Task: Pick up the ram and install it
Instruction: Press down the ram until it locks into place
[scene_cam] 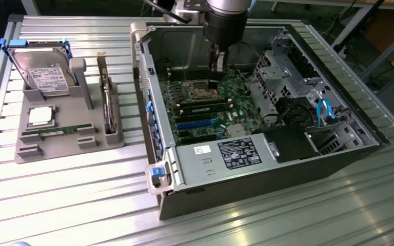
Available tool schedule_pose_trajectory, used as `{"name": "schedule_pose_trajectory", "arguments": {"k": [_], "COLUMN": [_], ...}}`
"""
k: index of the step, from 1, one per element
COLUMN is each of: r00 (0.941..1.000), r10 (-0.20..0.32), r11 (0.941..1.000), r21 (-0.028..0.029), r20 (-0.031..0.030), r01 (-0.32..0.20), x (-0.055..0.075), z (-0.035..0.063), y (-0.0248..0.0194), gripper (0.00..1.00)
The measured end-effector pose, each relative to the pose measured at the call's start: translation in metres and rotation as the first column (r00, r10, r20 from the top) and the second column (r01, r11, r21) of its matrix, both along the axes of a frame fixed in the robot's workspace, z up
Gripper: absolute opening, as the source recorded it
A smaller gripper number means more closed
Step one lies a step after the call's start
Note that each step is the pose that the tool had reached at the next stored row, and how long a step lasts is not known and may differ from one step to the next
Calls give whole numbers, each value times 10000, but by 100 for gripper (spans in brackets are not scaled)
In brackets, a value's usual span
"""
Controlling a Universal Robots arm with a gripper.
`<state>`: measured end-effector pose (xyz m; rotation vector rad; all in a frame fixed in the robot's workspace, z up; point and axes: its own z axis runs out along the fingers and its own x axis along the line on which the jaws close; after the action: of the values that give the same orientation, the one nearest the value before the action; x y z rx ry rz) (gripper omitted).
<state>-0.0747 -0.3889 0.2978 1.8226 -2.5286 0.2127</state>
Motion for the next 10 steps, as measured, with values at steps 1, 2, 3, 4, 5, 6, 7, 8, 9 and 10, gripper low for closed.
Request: {"name": "schedule_pose_trajectory", "arguments": {"k": [1,2,3,4,5,6,7,8,9,10], "r00": [9994,9976,9931,9891,9814,9755,9652,9564,9391,9277], "r10": [-353,-691,-1169,-1472,-1918,-2199,-2615,-2921,-3436,-3734], "r11": [9994,9976,9931,9891,9814,9755,9652,9564,9391,9277], "r21": [26,38,53,58,61,61,60,61,61,60], "r20": [-1,-2,-2,-3,-4,-4,-4,-4,-4,-4], "r01": [353,691,1169,1472,1918,2199,2615,2921,3436,3734], "x": [0,0,0,0,0,0,0,0,0,0], "z": [0,0,-2,-2,-3,-3,-3,-3,-3,-3], "y": [0,0,0,0,0,0,0,0,0,0], "gripper": [11,11,11,11,11,11,11,11,11,11]}}
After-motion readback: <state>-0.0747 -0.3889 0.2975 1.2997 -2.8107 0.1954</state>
